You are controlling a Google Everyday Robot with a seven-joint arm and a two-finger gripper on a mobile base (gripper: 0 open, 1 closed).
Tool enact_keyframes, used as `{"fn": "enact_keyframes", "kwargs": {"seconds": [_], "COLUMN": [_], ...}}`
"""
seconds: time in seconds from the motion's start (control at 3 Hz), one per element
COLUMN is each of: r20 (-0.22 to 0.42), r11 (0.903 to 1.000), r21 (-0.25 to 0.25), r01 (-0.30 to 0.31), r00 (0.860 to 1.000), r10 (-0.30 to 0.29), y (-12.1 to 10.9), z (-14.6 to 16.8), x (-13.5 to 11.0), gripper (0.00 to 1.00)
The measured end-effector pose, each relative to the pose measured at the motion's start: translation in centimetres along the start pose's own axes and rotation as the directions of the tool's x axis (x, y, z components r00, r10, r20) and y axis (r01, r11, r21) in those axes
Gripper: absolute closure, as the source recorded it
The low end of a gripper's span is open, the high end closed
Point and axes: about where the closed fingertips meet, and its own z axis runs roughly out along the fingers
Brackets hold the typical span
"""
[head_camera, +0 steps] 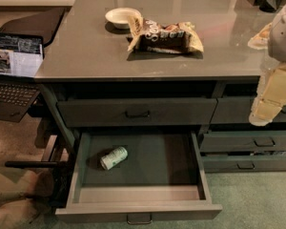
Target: Pick 7up can from middle drawer and place on counter
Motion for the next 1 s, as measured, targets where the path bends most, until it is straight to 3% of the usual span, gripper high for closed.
{"fn": "enact_keyframes", "kwargs": {"seconds": [0.67, 1.0], "r20": [0.002, 0.021], "r11": [0.9998, 0.9977], "r21": [0.006, 0.006], "r01": [0.017, 0.068], "r00": [1.0, 0.997], "r10": [-0.017, -0.068], "y": [0.0, 0.4], "z": [0.1, 2.6], "x": [-0.2, -0.5], "gripper": [0.0, 0.0]}}
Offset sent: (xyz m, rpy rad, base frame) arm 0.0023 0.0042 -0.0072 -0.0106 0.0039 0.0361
